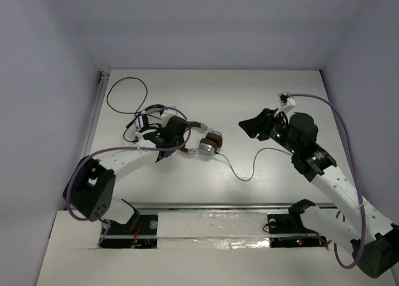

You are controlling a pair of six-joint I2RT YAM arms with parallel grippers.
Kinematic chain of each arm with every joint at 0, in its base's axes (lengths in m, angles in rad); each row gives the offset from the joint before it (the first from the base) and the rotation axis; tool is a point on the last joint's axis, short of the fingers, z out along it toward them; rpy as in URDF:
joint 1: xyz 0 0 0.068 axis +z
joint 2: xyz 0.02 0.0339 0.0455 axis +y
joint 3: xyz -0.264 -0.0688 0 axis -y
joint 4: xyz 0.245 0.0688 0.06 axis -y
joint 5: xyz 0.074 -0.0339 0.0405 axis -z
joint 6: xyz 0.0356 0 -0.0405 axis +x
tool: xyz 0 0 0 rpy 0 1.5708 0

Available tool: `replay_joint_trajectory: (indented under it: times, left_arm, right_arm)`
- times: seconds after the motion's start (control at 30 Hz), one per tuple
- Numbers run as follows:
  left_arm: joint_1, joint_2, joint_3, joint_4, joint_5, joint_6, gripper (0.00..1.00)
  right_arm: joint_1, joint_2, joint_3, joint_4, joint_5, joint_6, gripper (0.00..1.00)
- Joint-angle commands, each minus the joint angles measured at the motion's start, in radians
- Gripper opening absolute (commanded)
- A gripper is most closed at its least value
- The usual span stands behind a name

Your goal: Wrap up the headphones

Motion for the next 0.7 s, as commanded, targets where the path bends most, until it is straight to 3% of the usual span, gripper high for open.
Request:
replay_joint_trajectory:
  times: [0.0, 0.17, 0.4, 0.67]
  left_arm:
    - [-0.002, 0.068, 0.068, 0.044, -0.038, 0.012, 0.32]
    - [0.008, 0.157, 0.097, 0.101, -0.046, 0.027, 0.46]
    - [0.027, 0.293, 0.151, 0.142, -0.064, 0.07, 0.47]
    - [0.075, 0.341, 0.15, 0.219, -0.029, 0.116, 0.48]
  right_arm:
    - [-0.001, -0.001, -0.014, 0.076, -0.082, -0.004, 0.53]
    - [0.008, -0.004, -0.025, 0.076, -0.094, -0.005, 0.54]
    - [0.008, -0.015, -0.026, 0.076, -0.096, -0.005, 0.54]
    - [0.008, -0.027, -0.029, 0.076, -0.088, -0.008, 0.54]
